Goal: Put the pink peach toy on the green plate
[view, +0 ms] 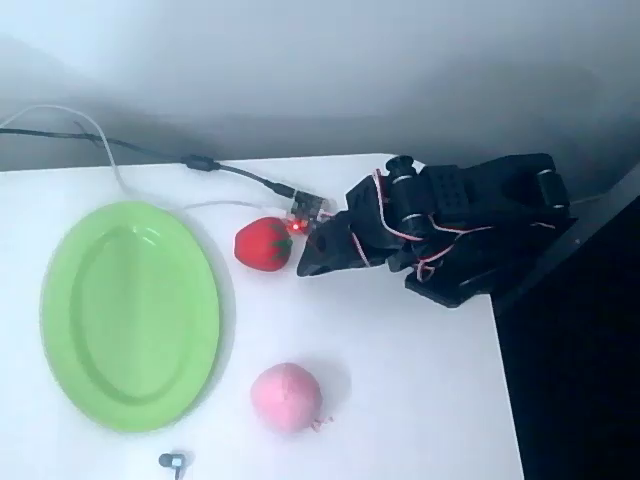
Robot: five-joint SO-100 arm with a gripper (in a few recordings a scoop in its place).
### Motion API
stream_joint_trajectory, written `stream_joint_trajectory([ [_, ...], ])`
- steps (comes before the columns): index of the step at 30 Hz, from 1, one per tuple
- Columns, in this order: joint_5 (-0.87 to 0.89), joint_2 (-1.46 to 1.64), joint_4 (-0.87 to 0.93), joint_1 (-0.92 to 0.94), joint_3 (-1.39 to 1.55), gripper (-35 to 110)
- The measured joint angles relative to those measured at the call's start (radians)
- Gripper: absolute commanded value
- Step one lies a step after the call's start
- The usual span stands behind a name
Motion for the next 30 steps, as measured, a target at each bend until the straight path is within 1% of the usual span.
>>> stream_joint_trajectory([
  [1,0.0,0.0,0.0,0.0,0.0,0],
  [4,-0.078,0.0,0.029,0.044,0.0,0],
  [7,-0.1,0.0,0.034,0.054,0.0,0],
  [14,-0.101,0.0,0.034,0.048,0.0,0],
  [19,-0.021,0.0,0.029,0.029,-0.015,0],
  [24,0.018,-0.06,0.026,-0.017,-0.147,0],
  [30,0.058,-0.319,0.005,-0.112,-0.426,0],
])
